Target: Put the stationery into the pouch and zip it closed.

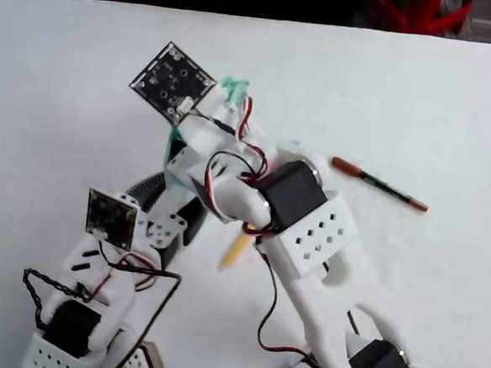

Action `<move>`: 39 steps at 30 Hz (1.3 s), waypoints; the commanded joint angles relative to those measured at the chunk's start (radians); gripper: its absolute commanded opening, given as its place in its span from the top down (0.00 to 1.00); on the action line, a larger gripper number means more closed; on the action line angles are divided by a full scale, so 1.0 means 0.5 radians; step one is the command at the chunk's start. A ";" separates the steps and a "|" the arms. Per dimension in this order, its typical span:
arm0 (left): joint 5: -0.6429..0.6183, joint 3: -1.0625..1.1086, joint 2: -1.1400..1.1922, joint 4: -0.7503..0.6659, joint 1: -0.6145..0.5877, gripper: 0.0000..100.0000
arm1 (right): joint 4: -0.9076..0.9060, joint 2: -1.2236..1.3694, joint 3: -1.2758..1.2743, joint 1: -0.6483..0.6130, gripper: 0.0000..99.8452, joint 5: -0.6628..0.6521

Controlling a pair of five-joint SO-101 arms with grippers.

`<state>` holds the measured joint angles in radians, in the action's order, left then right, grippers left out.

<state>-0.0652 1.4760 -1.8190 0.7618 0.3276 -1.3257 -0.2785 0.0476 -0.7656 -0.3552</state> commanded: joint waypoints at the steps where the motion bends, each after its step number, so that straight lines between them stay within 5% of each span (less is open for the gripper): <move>1: 0.021 -0.006 0.002 -0.009 0.017 0.79 | -0.051 0.008 0.003 0.008 0.83 -0.025; 10: 0.025 -0.006 0.002 -0.009 0.017 0.80 | -0.041 -0.397 0.055 0.103 0.83 -0.025; 23: 0.037 0.046 0.002 -0.092 0.032 0.88 | -0.066 -0.704 0.037 0.898 0.83 -0.006; 31: 0.037 0.135 0.002 -0.227 0.032 0.88 | 0.146 -0.038 -0.350 1.570 0.83 -0.086; 39: 0.037 0.138 0.002 -0.221 0.032 0.88 | 0.287 0.833 -0.212 1.622 0.83 -0.666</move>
<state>-0.0560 1.5451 -1.8190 0.6636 0.3322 -1.1983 0.0361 -0.1181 0.0215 -0.6252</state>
